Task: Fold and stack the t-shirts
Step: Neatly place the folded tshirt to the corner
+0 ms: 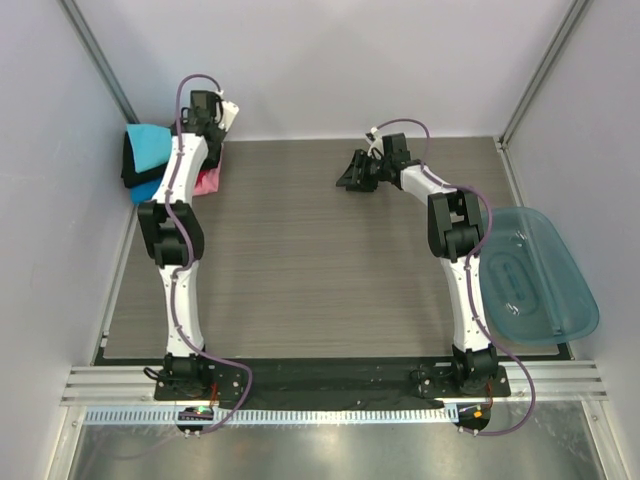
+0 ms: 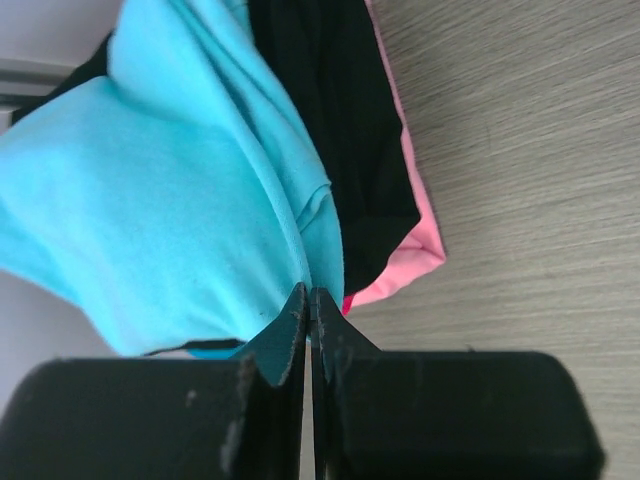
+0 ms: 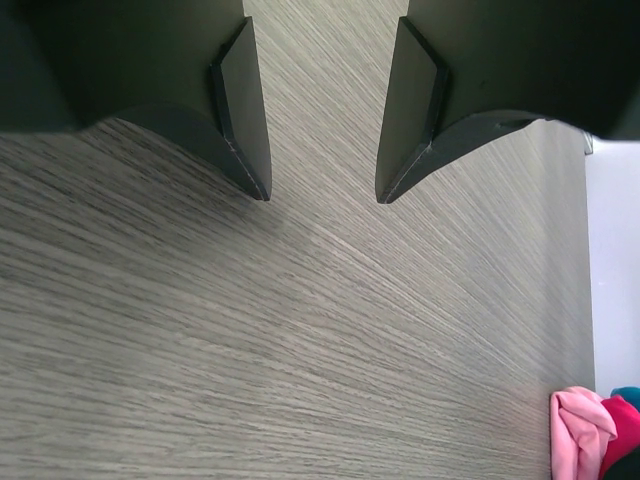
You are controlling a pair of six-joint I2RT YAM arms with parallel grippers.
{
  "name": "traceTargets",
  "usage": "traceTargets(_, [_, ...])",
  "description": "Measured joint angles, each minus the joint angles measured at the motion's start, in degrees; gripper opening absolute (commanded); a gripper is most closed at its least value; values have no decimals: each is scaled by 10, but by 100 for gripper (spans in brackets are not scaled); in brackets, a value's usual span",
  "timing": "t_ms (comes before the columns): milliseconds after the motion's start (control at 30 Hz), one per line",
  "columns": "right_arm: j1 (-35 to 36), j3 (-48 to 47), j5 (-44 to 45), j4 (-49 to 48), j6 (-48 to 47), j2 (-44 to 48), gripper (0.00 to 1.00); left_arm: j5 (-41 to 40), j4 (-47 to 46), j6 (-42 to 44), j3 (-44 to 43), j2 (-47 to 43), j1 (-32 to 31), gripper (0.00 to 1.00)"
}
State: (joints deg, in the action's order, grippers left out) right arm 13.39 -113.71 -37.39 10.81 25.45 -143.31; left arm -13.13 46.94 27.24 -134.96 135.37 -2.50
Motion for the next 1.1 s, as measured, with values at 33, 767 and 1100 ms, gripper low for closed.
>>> traceTargets(33, [0, 0, 0, -1, 0, 0, 52, -2, 1, 1, 3, -7, 0, 0])
traceTargets(767, [0, 4, -5, -5, 4, 0, 52, -42, 18, 9, 60, -82, 4, 57])
traceTargets(1100, [0, 11, -14, -19, 4, 0, 52, -60, -1, -121, 81, -144, 71, 43])
